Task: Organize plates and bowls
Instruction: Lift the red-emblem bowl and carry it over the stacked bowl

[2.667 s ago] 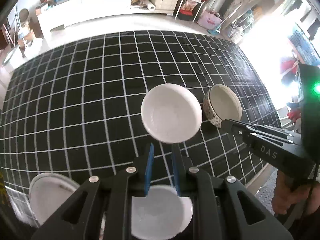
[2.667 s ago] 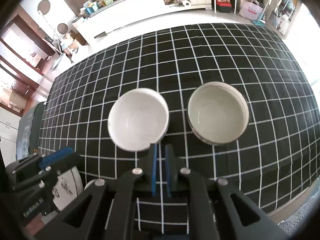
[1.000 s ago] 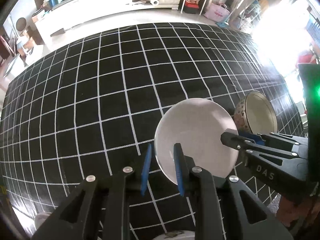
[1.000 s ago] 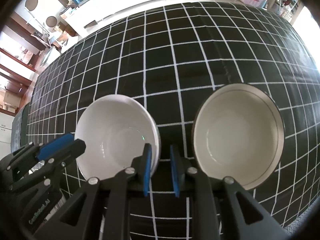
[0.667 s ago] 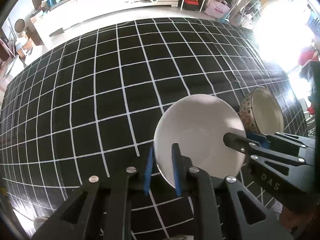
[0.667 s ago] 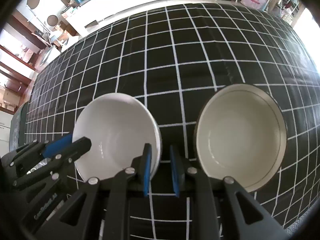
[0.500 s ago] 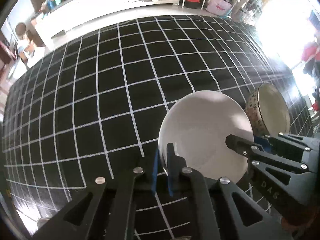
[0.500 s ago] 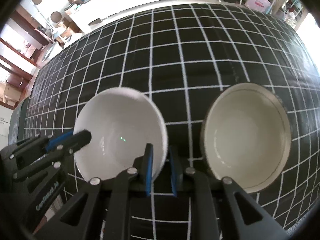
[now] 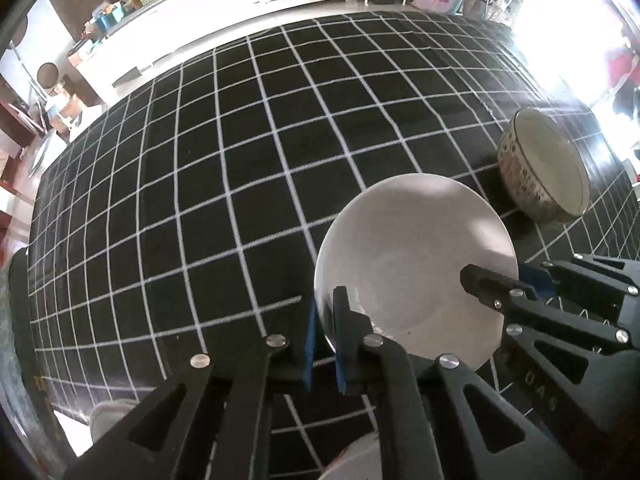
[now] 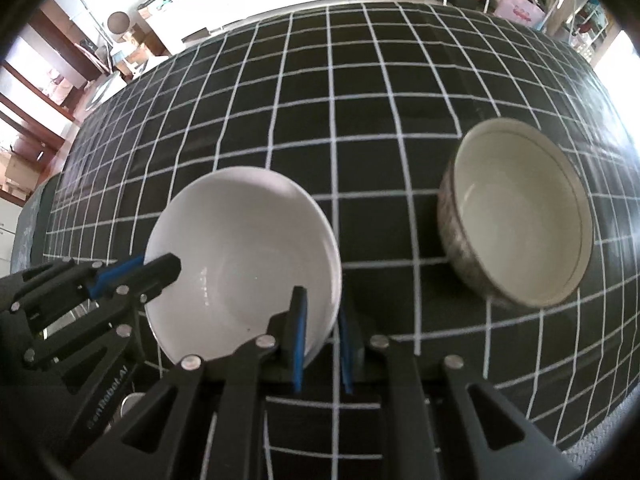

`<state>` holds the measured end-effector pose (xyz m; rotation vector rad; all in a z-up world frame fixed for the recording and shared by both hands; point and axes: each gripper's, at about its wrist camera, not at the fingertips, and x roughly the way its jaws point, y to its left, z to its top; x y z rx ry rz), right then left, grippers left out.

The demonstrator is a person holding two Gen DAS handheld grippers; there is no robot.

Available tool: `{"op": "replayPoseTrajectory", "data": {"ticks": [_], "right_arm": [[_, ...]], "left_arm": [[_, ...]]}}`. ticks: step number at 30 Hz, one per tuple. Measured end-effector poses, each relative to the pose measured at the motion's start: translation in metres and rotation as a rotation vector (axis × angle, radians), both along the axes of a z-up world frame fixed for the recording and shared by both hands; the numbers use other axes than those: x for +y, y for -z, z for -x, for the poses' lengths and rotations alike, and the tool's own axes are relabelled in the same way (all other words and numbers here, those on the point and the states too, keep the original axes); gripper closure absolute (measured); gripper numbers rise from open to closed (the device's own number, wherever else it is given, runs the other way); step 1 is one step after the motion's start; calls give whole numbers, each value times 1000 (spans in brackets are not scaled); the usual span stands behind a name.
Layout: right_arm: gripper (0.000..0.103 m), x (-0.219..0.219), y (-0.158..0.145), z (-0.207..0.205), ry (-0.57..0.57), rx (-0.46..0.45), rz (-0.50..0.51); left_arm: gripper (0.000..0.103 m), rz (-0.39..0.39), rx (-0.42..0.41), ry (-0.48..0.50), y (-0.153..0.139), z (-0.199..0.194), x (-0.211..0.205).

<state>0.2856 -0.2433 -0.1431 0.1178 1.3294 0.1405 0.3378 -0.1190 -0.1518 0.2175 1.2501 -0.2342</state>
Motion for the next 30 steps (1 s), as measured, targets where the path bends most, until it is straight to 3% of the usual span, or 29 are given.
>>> {"op": "replayPoseTrajectory", "data": {"ticks": [5,12,21,30], "right_arm": [[85,6,0,8,33,27,-26],[85,18,-26,17,25,-6,-30],[85,22,-63,48,11,-67,-7],[85,29,-66,82,-1,-68,5]], "left_arm": [[97,9,-47,7,-9,13,7],[97,7,-94,-10,-35,26,15],[97,43,-123,-25,-69,78,29],[97,48,-127,-28,-73,130,31]]}}
